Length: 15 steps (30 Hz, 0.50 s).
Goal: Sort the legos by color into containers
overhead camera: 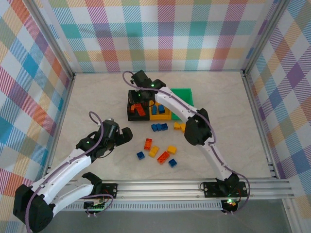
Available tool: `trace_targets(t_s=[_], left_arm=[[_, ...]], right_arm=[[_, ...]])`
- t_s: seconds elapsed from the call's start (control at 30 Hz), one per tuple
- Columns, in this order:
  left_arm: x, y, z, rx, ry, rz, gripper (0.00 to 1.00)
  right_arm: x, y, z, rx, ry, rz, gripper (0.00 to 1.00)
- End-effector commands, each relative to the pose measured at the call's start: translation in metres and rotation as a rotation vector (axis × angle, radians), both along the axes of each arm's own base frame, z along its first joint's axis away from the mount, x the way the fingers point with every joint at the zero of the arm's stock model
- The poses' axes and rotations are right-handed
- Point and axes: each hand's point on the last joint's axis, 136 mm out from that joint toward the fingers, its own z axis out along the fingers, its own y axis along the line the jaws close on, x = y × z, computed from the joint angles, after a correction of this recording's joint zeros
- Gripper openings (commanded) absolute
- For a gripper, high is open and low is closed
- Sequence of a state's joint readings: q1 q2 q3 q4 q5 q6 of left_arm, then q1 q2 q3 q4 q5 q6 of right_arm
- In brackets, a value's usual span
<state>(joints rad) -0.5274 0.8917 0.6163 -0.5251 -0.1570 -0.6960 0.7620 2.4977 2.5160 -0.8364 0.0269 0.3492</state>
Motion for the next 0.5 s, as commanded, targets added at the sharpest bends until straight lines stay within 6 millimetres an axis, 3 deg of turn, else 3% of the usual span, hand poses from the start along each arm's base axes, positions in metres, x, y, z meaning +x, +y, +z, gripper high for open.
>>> trace_targets(t_s=[0.0, 0.1, 0.17, 0.47], left_arm=[[-0.007, 0.003, -0.004, -0.004, 0.026, 0.004, 1.0], [-0.007, 0.001, -0.003, -0.008, 0.026, -0.013, 1.0], [-0.007, 0.0, -0.002, -0.007, 0.028, -0.021, 1.0], [-0.006, -0.002, -0.001, -0.004, 0.03, -0.035, 1.0]], right_arm=[[0.001, -0.015, -0.009, -0.085, 0.034, -0.013, 0.41], [0.004, -0.013, 0.004, -0.065, 0.01, -0.011, 0.59], [0.006, -0.011, 0.019, -0.034, -0.026, -0.008, 0.65], [-0.007, -0.023, 0.054, -0.076, -0.095, 0.005, 0.66]])
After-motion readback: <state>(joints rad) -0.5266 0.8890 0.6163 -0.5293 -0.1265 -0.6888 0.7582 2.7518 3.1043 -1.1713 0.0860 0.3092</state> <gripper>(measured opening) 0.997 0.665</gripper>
